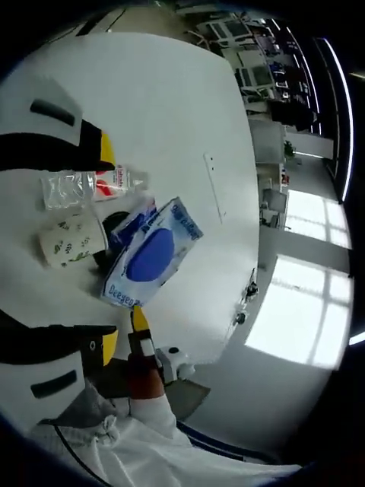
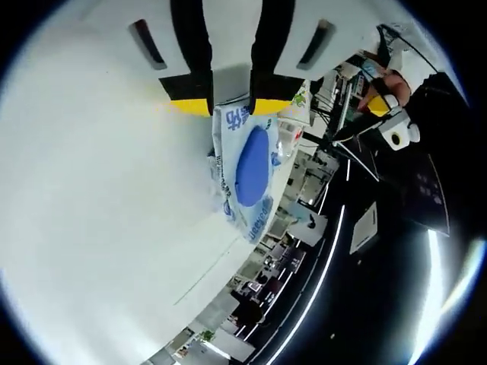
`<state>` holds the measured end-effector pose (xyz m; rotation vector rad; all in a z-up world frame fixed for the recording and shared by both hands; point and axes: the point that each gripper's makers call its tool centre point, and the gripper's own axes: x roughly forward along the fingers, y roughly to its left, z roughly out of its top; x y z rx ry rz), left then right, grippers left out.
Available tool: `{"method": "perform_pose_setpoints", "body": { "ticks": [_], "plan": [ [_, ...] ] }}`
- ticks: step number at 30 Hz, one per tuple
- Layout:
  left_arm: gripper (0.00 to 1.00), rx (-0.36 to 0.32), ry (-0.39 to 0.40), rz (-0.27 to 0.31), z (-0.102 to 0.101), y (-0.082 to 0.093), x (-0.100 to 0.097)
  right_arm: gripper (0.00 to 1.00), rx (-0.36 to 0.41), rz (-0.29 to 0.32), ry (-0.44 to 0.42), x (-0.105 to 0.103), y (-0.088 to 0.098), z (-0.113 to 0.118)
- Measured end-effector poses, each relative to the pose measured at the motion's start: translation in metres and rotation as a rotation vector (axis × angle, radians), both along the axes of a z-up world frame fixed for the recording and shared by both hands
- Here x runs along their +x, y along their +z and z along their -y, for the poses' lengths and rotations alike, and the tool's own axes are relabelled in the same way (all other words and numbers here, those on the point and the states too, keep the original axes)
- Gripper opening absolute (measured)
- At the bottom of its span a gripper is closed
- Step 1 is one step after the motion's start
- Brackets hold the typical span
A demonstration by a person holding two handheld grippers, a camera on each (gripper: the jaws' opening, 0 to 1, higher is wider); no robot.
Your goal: Arrange the tabletop items into an orderly group along one side of the table until the central work area is clear of visible clutter.
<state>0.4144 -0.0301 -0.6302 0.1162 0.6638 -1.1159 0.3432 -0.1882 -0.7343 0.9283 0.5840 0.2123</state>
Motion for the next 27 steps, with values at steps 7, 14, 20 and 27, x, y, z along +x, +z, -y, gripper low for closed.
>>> {"method": "perform_pose_setpoints", "body": {
  "ticks": [7,14,20,27],
  "plan": [
    [0.83,0.014,-0.031,0.022,0.009,0.001,0.013,0.14,0.007,0.0,-0.008,0.001,0.0,0.002],
    [0.81,0.034,-0.067,0.04,0.017,0.0,0.028,0.12,0.016,0.001,-0.021,0.001,0.001,0.003],
    [0.77,0.051,-0.098,0.058,0.03,0.001,0.045,0.11,0.015,0.003,-0.02,0.001,0.001,0.003],
    [0.72,0.083,-0.158,0.087,0.051,0.0,0.07,0.11,0.022,-0.001,-0.02,0.001,0.0,0.003]
  ]
}}
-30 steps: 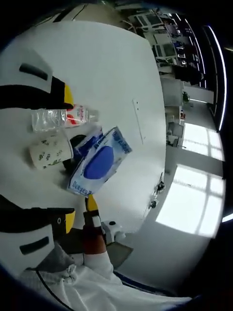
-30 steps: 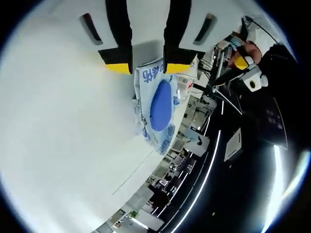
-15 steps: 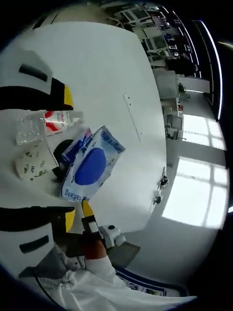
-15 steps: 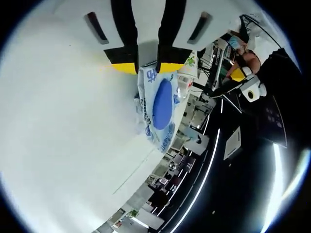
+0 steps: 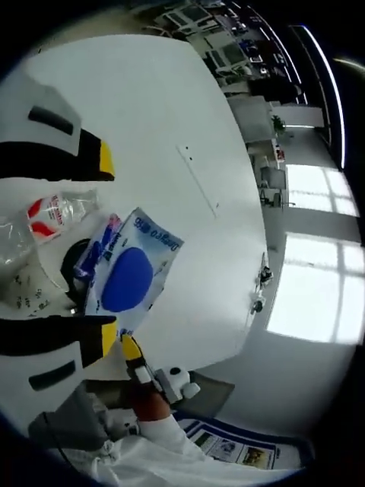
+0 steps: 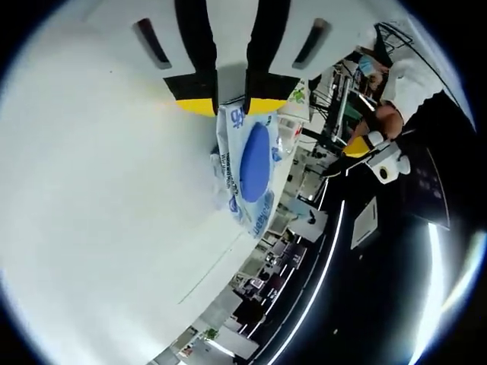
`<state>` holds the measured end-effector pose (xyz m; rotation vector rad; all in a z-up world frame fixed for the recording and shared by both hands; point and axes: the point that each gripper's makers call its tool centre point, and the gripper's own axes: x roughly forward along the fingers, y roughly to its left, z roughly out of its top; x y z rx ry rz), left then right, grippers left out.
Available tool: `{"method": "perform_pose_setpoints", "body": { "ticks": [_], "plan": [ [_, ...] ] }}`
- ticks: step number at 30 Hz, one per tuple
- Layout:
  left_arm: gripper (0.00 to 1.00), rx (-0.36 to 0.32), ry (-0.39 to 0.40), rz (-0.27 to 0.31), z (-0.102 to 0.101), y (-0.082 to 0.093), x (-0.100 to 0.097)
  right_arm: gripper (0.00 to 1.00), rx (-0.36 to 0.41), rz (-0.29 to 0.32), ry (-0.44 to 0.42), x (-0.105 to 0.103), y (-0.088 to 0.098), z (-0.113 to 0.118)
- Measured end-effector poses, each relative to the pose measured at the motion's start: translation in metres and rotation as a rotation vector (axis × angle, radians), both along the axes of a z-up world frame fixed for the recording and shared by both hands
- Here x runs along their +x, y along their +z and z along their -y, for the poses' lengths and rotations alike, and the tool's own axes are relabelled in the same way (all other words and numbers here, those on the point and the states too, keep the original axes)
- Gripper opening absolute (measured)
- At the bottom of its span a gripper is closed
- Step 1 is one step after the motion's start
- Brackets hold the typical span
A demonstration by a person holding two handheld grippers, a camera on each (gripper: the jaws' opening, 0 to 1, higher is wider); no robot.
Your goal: Arrange the tabletop items into an orderly group along one side of the table until the central work area is clear of visible clutter.
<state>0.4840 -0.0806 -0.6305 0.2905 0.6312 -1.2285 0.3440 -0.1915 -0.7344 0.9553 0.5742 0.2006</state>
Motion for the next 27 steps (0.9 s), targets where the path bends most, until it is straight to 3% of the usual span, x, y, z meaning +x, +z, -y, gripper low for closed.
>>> {"method": "perform_pose_setpoints", "body": {
  "ticks": [13,27],
  "plan": [
    [0.69,0.031,-0.083,0.013,0.026,-0.008,0.021,0.11,0.006,-0.003,0.007,0.001,0.0,0.0],
    [0.58,0.117,-0.188,0.023,0.059,-0.038,0.045,0.11,0.017,-0.01,0.013,0.0,-0.002,-0.001]
  ]
}}
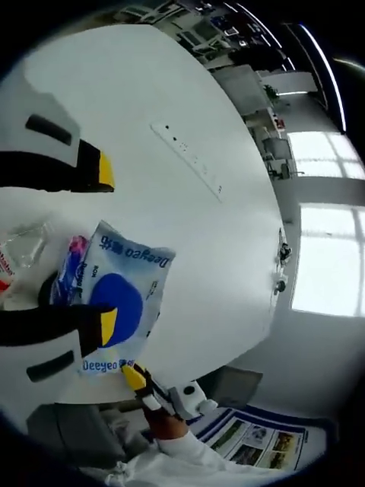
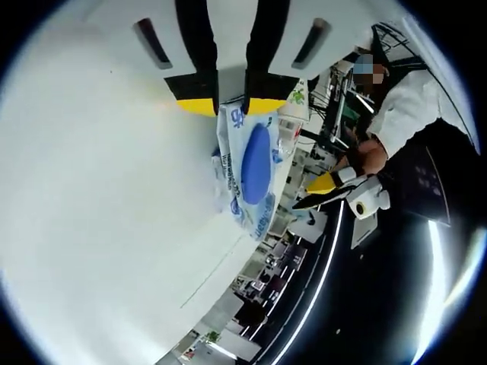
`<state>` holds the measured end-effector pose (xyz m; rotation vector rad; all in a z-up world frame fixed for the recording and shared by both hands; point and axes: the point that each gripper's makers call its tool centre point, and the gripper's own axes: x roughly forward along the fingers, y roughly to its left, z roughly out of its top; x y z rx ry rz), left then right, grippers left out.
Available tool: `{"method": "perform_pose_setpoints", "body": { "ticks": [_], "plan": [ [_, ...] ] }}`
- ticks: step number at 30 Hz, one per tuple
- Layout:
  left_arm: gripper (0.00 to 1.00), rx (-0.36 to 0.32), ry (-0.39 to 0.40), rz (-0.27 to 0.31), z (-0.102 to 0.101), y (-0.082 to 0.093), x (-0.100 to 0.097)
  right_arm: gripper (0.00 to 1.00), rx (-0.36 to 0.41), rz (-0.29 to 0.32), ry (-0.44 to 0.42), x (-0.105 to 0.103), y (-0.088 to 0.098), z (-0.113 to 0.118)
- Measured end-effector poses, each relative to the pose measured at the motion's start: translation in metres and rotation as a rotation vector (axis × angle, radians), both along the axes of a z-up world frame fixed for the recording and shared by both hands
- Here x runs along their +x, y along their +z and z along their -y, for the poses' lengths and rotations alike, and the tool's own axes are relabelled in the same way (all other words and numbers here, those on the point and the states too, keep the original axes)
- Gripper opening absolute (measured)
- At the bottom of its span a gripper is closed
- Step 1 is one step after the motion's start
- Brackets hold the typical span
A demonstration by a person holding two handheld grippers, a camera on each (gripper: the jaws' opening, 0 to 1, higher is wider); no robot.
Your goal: Arrange the tabletop items into an orderly group along one side of the table until the central work area is clear of visible clutter.
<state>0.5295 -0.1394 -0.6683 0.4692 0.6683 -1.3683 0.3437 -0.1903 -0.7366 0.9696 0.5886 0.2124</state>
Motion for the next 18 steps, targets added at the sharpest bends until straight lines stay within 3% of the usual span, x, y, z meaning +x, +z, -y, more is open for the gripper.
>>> {"method": "perform_pose_setpoints", "body": {
  "ticks": [8,13,18],
  "plan": [
    [0.54,0.043,-0.066,0.005,0.015,-0.014,0.004,0.1,0.01,-0.004,-0.001,-0.001,-0.001,0.0],
    [0.41,0.099,-0.116,0.037,0.017,-0.029,0.009,0.1,0.012,-0.006,0.0,0.0,-0.003,0.0],
    [0.32,0.129,-0.145,0.027,0.02,-0.04,0.009,0.1,0.018,-0.004,-0.004,0.0,-0.002,0.001]
  ]
}}
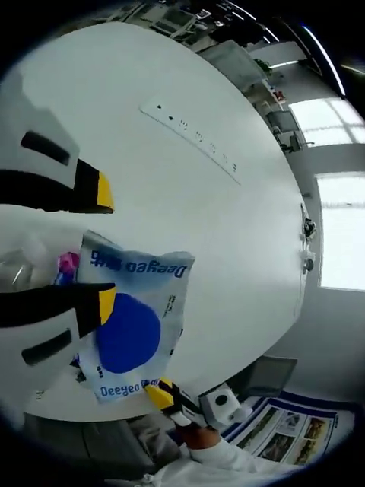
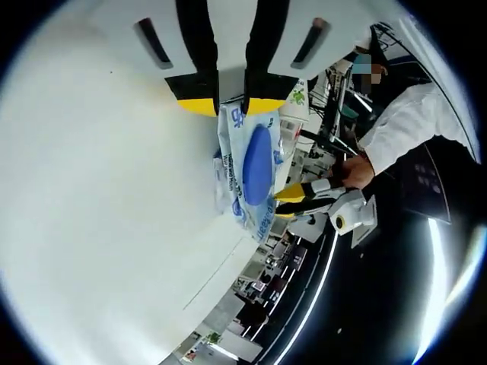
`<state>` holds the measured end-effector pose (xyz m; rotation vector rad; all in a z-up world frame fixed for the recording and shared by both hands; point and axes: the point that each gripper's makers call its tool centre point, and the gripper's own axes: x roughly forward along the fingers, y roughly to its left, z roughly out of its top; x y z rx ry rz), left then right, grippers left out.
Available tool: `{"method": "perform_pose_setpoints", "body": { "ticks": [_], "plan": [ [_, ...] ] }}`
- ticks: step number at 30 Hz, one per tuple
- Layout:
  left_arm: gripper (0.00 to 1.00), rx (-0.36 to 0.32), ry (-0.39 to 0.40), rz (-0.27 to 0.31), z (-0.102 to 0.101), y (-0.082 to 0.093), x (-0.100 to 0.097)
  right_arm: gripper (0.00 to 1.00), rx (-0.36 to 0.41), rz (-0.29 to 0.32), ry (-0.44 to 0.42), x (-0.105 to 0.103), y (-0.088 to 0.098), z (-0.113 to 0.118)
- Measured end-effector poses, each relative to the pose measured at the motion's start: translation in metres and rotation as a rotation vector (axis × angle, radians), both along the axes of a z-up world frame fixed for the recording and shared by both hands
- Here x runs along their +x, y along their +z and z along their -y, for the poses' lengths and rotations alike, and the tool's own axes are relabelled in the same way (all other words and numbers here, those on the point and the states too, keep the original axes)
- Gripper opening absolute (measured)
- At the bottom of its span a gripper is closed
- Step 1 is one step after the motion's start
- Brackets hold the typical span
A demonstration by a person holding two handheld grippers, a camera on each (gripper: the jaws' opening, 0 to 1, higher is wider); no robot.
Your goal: Arrange the tabletop items into an orderly group along one side of the table until the central work area is clear of visible clutter.
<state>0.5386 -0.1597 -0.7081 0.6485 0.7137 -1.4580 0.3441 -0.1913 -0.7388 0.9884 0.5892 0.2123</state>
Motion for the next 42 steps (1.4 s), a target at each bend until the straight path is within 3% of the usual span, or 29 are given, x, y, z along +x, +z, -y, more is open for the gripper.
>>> {"method": "perform_pose_setpoints", "body": {
  "ticks": [4,6,9,17,28,42],
  "plan": [
    [0.2,0.035,-0.045,0.032,0.0,-0.008,0.001,0.1,0.007,0.0,-0.006,0.0,0.0,0.0],
    [0.16,0.042,-0.065,0.021,0.0,-0.009,-0.004,0.1,0.009,0.001,-0.008,-0.001,0.0,0.0],
    [0.13,0.059,-0.129,0.051,-0.001,-0.012,-0.006,0.1,0.01,0.003,-0.01,-0.001,0.001,0.0],
    [0.01,0.064,-0.133,0.045,-0.004,-0.01,-0.008,0.08,0.023,0.009,-0.028,0.0,0.004,0.002],
    [0.0,0.061,-0.112,0.036,-0.009,0.0,-0.011,0.06,0.038,0.032,-0.042,0.001,0.015,0.005],
    [0.0,0.012,-0.026,0.024,-0.021,0.034,-0.013,0.03,0.028,0.095,-0.037,0.006,0.044,0.013]
  ]
}}
